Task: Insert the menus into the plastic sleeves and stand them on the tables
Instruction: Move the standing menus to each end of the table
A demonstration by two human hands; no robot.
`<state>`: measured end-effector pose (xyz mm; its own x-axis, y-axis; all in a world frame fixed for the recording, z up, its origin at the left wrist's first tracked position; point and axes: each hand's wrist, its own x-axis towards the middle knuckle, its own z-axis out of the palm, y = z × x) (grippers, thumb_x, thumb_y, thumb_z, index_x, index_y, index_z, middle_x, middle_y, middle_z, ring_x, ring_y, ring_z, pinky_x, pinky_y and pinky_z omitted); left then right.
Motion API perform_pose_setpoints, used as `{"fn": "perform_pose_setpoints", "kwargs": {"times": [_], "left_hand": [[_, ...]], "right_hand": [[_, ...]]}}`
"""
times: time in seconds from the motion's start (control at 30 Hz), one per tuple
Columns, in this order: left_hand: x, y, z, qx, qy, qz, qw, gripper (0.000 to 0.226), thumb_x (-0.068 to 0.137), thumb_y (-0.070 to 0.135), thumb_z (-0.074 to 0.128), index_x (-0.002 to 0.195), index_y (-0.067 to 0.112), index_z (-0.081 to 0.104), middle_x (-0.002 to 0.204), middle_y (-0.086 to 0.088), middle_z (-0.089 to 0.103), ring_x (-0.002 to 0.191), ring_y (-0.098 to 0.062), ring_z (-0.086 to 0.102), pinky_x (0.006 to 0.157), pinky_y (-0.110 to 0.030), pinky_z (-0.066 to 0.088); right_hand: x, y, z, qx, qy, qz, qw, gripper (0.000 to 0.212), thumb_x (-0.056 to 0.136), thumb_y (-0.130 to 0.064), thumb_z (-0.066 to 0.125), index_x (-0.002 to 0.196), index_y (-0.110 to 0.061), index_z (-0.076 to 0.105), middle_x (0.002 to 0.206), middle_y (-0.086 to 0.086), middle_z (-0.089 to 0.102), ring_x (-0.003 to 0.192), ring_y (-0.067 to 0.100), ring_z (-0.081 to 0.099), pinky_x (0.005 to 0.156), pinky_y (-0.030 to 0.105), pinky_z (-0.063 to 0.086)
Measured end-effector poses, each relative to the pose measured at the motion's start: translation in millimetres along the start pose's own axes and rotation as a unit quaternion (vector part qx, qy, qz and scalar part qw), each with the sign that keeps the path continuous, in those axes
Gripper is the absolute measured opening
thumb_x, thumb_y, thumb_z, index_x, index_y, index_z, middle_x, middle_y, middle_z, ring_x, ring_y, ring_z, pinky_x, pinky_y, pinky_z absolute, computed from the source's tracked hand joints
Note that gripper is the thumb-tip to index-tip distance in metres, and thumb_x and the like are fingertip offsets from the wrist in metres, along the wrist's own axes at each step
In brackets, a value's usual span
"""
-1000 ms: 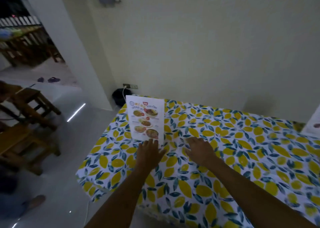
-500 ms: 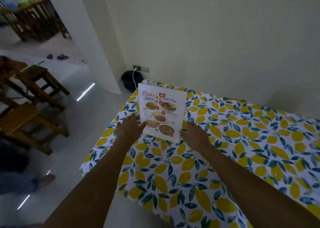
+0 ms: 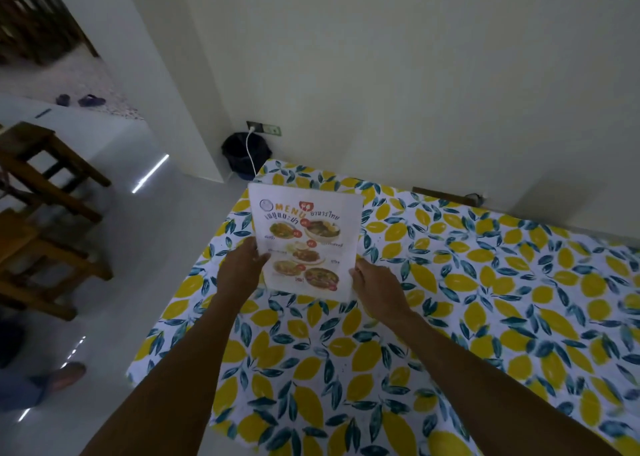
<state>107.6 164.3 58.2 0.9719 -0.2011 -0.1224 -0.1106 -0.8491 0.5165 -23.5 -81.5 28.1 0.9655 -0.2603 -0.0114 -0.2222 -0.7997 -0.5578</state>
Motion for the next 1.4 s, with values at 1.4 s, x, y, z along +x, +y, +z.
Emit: {"fn": "perform_pose_setpoints", "kwargs": {"times": [1.4], "left_hand": [[384,-20,-27,-0.153,-0.039,0.157,0.975,0.022,0.083,0.044,0.069,0.100,0.031,0.062,0.092,0.005,0.073,0.077,-0.004,0.067,0.070,-0.033,0.054]], "right_hand": [[324,-42,37,-0.037,0.143,0.095,0.985,0.028,0.100,-0.028,0.046,0.090,-0.004,0.056,0.077,0.023,0.068,0.069,0.041,0.063,0.058,0.042,0.051]]}}
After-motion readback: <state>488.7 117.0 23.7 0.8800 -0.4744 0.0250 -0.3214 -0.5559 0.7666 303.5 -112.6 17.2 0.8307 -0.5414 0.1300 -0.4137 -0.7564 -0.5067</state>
